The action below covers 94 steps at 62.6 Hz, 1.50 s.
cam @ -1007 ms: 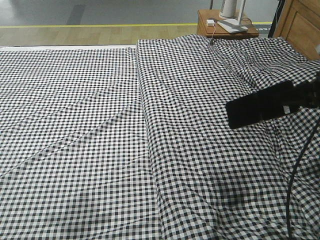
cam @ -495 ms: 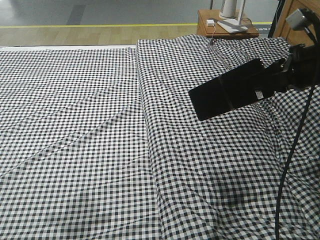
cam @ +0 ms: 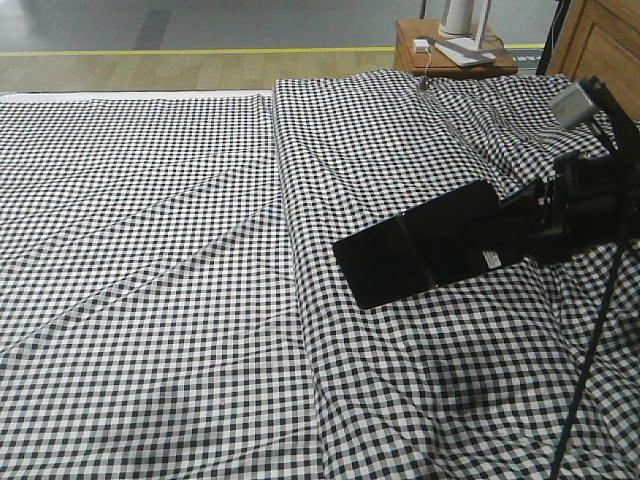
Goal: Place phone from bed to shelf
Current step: 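Lift the phone with the right gripper up off the bed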
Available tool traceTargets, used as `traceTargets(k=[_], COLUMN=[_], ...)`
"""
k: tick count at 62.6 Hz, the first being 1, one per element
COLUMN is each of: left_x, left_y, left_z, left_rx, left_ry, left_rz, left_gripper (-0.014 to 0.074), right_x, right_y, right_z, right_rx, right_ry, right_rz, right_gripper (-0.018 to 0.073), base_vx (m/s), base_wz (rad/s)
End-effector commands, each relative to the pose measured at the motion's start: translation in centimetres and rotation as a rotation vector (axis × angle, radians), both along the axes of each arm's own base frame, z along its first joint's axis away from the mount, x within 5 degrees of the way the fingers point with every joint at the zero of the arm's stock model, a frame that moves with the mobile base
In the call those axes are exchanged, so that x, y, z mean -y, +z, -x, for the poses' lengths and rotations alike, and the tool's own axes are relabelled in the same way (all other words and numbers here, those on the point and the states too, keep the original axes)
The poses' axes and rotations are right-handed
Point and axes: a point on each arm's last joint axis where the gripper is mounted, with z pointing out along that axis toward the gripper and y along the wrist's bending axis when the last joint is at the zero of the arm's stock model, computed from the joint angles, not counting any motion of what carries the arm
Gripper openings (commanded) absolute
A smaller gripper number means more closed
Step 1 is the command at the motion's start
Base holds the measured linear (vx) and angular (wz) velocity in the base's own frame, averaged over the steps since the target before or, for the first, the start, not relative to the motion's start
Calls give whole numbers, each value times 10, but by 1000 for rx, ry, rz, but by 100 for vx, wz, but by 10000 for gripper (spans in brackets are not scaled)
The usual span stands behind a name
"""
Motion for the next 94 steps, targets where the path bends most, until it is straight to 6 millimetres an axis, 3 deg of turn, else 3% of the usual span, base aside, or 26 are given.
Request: traceTargets(k=[1,17,32,60,94], left_x=[-1,-1,-1,-1,-1], left_y=[6,6,6,6,6], left_z=[0,0,0,0,0], left_rx=[77,77,77,77,77], left_ry=[11,11,11,11,11], left_rz=[6,6,6,6,6], left_gripper=[1,1,1,1,1], right_x=[-10,-33,-53,-86,-87], right_y=[28,54,65,68,70], right_z=[22,61,85,107,107], right_rx=[85,186,156,105,107], right_ry=[53,146,213,381,377], right_rz=[-146,-151,-185,-233,-261], right_gripper=[-1,-1,-1,-1,-1], base_vx=[0,0,0,0,0], base_wz=[0,0,0,0,0])
